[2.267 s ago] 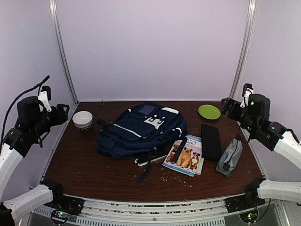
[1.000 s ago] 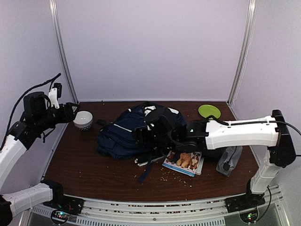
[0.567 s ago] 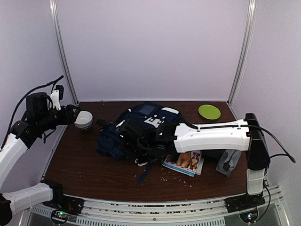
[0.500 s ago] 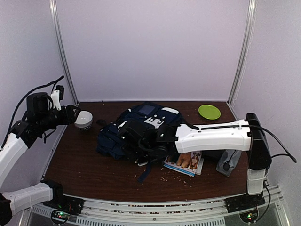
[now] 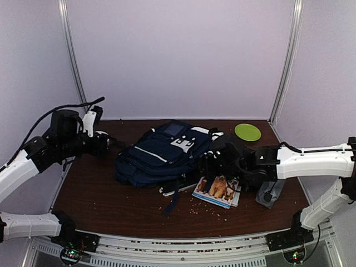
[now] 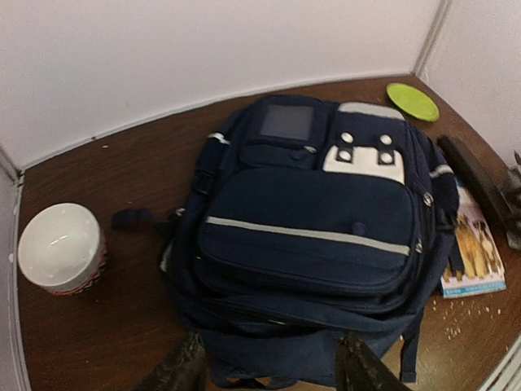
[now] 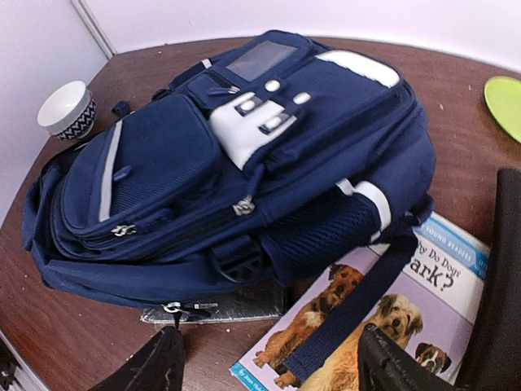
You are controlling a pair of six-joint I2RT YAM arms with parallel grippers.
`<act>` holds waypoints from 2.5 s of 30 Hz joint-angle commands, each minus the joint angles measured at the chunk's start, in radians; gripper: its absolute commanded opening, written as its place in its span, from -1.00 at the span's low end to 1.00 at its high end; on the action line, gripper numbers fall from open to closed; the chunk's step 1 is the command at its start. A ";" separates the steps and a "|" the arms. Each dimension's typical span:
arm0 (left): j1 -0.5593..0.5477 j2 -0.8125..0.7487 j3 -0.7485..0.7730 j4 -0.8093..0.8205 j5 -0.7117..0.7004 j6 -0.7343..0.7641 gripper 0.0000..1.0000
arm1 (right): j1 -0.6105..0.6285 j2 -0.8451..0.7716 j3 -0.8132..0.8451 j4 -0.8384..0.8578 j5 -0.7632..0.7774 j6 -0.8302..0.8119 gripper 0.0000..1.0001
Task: Pack the student bag
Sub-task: Adjust the student bag at the center of the board.
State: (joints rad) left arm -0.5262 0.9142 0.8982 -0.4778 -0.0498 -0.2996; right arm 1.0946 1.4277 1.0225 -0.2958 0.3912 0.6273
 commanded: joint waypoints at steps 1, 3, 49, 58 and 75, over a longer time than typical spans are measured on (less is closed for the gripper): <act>-0.171 0.081 0.056 -0.077 -0.142 0.101 0.84 | -0.044 -0.068 -0.131 0.160 -0.103 0.167 0.47; -0.205 0.119 0.072 -0.115 -0.177 0.116 0.84 | -0.044 -0.067 -0.132 0.172 -0.131 0.154 0.48; 0.026 -0.079 -0.347 0.158 0.108 -0.569 0.96 | 0.166 0.645 0.783 -0.300 0.119 -0.419 -1.00; 0.016 0.180 -0.386 0.449 0.229 -0.666 0.96 | 0.154 0.503 0.545 -0.232 0.094 -0.351 -1.00; -0.193 0.423 -0.344 0.729 0.173 -0.733 -1.00 | 0.051 0.340 0.463 -0.137 0.056 -0.276 -1.00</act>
State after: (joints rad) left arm -0.6647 1.2865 0.5220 0.1253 0.1352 -1.0203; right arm 1.1957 1.8378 1.4662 -0.4919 0.4427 0.3153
